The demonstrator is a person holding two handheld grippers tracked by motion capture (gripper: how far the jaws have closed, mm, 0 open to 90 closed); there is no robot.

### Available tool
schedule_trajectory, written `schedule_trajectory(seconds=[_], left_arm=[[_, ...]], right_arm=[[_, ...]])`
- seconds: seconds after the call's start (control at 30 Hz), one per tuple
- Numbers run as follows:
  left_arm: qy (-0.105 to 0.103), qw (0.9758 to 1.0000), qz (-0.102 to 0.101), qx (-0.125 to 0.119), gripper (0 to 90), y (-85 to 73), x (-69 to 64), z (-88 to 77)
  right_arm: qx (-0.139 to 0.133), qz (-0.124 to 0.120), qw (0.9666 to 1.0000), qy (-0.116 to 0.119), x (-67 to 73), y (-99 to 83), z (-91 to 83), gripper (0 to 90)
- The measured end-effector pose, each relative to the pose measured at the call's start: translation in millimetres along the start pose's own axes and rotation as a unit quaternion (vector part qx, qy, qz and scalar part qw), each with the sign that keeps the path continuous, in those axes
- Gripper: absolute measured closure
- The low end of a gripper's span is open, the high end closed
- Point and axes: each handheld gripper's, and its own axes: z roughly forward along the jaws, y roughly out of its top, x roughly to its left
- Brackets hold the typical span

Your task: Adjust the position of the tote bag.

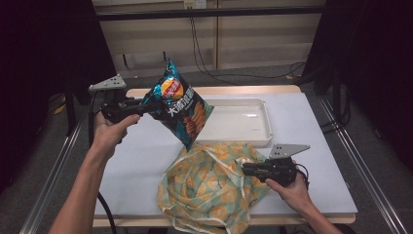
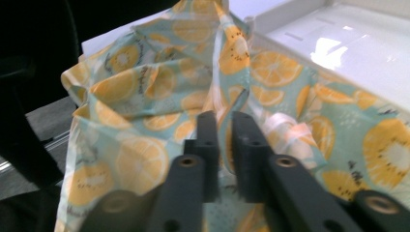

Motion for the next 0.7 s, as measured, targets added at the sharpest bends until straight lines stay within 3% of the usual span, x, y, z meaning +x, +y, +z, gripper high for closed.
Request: schedule_trajectory(seconds=[0.13,0.33,0.43,0.47,0.6,0.7], left_arm=[[0.003,1.0000,0.006,0.004,79.9,6.3,0.9,10.1],[0.005,0.9999,0.007,0.012,80.2,14.0,5.5,26.1],[0.006,0.9999,0.004,0.010,80.2,17.4,6.9,33.0],[0.005,0.9999,0.004,0.012,80.2,18.1,7.6,35.2],[0.005,0.9997,0.007,0.024,80.2,22.0,9.3,46.1],[0.008,0.9995,0.007,0.030,80.2,25.5,12.1,54.6]], right_arm=[[0.002,0.004,1.0000,0.009,0.2,-2.1,-0.6,87.3],[-0.007,0.006,0.9999,0.014,4.1,-0.3,-6.0,71.0],[-0.011,0.007,0.9999,0.001,5.7,1.6,-10.6,58.9],[-0.018,-0.001,0.9997,-0.016,7.4,3.3,-14.4,56.4],[-0.054,0.003,0.9978,-0.039,10.0,5.8,-28.1,40.9],[-0.069,0.001,0.9967,-0.044,12.0,0.4,-33.0,29.7]])
